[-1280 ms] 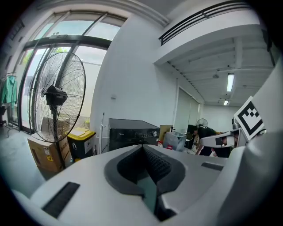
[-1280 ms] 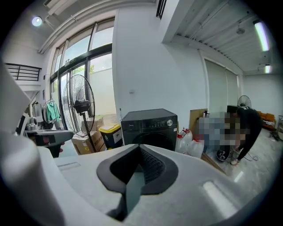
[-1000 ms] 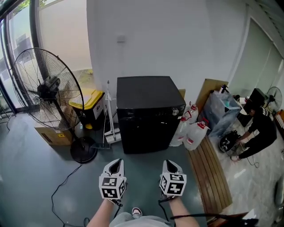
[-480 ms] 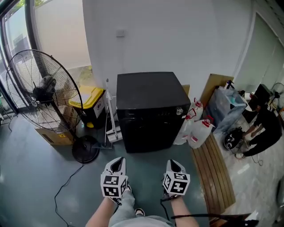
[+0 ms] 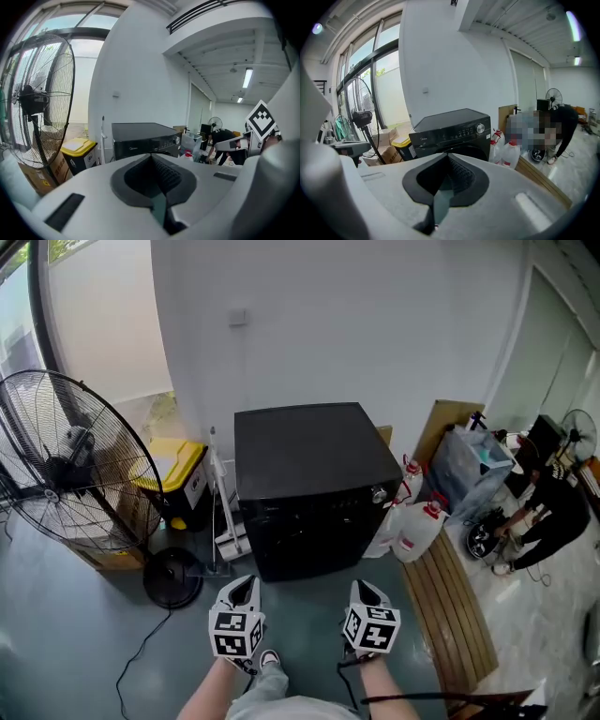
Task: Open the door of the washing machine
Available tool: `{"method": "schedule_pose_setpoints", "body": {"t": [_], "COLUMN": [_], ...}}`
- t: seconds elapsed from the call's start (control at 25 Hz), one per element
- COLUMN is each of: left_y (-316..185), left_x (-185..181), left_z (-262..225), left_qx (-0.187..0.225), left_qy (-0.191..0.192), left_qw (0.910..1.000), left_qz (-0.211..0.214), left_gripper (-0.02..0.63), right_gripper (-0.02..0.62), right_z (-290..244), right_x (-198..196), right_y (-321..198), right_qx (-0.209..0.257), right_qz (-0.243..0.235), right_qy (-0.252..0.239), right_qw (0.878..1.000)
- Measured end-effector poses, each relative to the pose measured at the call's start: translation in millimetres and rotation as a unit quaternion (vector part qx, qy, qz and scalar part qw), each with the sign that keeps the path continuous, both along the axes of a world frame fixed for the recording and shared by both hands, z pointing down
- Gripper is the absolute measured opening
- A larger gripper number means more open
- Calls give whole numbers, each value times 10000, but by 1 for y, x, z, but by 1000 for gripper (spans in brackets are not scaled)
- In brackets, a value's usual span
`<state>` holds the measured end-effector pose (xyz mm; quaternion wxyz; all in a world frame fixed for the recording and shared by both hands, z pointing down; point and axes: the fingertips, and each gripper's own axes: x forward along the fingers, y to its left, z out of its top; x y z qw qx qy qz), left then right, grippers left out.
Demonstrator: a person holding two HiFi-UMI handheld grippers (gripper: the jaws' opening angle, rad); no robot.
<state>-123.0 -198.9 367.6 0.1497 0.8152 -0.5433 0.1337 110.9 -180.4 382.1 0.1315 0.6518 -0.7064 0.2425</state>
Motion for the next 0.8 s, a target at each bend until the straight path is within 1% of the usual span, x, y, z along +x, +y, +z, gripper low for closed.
{"method": "schedule_pose_setpoints", "body": {"t": [0.24,0.36,0.56,0.8], "left_y": [-63,-88,-121,-135], "left_x": [-23,-30,-34,-22], "left_z": [5,15,37,56], "left_qx": [-78,-183,-417,-603], "left_qy": [2,19,51,44], "left_qw": [9999,9995,9984,9973], "left_qz": [141,253,365,421], "left_gripper": [5,5,5,5], "right_gripper": [5,5,5,5], "right_z": [-2,0,8,33], "right_x": [-26,-32,-26,-15], "right_y": [-63,-87,-108,-116], "right_qx": [-28,-17,-71,-397], "right_qz": [61,183,424,464], "right_qy": [31,75,133,153], "right_qw": [10000,9998,9990,9980]}}
